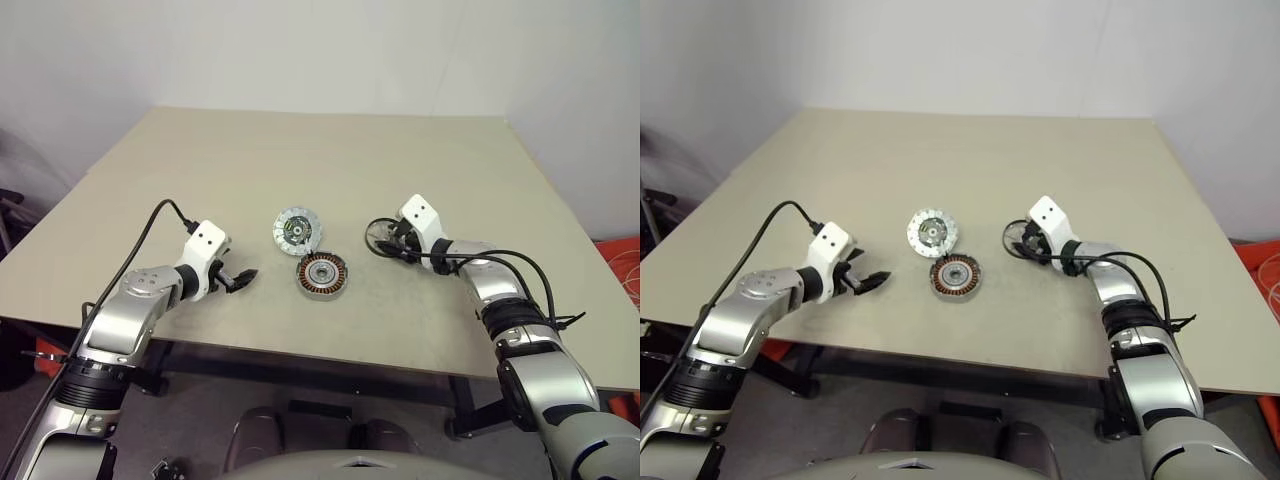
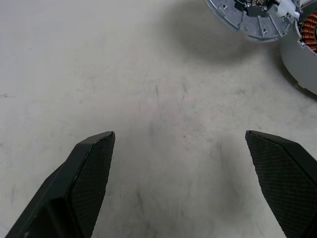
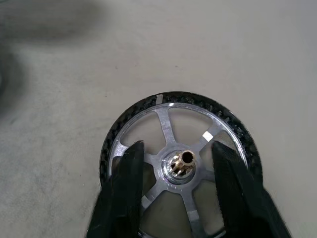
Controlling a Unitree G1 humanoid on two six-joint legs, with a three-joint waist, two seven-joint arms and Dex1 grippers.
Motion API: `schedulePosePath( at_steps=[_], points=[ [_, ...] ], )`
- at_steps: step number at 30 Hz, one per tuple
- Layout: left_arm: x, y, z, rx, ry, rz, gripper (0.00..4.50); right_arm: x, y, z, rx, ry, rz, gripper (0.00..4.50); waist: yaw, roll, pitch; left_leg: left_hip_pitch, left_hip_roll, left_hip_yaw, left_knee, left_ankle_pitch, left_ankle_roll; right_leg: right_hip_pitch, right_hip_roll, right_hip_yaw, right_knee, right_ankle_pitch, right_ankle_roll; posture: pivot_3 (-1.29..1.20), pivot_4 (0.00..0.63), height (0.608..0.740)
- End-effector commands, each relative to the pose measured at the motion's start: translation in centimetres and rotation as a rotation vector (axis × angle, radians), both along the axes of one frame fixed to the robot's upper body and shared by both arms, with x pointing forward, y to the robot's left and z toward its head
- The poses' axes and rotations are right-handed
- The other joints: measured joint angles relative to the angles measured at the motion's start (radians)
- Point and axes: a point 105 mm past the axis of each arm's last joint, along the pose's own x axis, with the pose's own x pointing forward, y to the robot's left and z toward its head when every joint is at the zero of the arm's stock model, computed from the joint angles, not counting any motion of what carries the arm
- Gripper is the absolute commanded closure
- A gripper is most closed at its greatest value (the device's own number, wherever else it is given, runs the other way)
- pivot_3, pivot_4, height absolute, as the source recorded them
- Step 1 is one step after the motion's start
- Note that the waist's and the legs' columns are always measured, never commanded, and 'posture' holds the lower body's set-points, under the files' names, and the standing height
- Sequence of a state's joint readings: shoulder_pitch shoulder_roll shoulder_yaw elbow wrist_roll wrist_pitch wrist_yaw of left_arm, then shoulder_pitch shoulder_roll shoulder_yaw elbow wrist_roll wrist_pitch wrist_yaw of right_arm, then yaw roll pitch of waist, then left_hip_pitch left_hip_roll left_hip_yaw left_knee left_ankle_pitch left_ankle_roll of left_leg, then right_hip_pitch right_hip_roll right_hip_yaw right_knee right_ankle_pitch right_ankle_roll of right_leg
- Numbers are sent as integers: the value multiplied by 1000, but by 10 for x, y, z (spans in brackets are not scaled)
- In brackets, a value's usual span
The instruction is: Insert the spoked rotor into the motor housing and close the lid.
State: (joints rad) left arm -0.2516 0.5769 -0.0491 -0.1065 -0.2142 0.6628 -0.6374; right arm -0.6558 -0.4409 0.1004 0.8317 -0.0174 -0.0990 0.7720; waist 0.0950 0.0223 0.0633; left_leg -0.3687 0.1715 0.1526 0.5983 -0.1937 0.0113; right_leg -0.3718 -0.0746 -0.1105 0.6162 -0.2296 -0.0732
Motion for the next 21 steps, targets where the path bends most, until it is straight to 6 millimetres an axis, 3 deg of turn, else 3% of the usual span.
schedulePosePath(
  at_steps=[1, 4, 11, 12, 15, 17, 21],
  points=[
    [2, -2, 13, 13, -56, -16, 0, 10, 1, 21, 20, -78, -15, 3251, 0, 0, 0, 0, 0, 0, 0, 0, 0, 0, 0, 0, 0, 0, 0, 0, 0, 740],
    [0, -3, 12, 15, -53, -18, 0, 11, 0, 19, 18, -77, -21, 4285, 0, 0, 0, 0, 0, 0, 0, 0, 0, 0, 0, 0, 0, 0, 0, 0, 0, 740],
    [0, -4, 10, 16, -49, -22, 0, 15, 1, 29, 93, -91, -55, 4286, 0, 0, 0, 0, 0, 0, 0, 0, 0, 0, 0, 0, 0, 0, 0, 0, 0, 740],
    [0, -4, 10, 17, -48, -22, 0, 18, 2, 36, 159, -86, -76, 4286, 0, 0, 0, 0, 0, 0, 0, 0, 0, 0, 0, 0, 0, 0, 0, 0, 0, 740],
    [-1, -4, 9, 18, -44, -23, 0, 35, 8, 84, 672, -1, -197, 4286, -6, 1, 0, 0, 0, 0, 0, 0, 0, -1, 0, 0, 0, 0, 0, 0, 0, 740],
    [-1, -3, 8, 19, -43, -24, 0, 38, 10, 104, 897, 59, -226, 4286, -7, 1, 1, 0, 0, 0, 0, 0, 0, -3, 0, 2, 2, 0, 0, 0, 0, 740],
    [2, -6, 12, 2, -49, -23, 0, 37, 17, 122, 1306, 260, -259, 4286, 1, 1, 0, 1, 0, 0, -1, 0, -1, -3, 0, 1, 3, 0, -1, 0, 0, 740]
  ],
)
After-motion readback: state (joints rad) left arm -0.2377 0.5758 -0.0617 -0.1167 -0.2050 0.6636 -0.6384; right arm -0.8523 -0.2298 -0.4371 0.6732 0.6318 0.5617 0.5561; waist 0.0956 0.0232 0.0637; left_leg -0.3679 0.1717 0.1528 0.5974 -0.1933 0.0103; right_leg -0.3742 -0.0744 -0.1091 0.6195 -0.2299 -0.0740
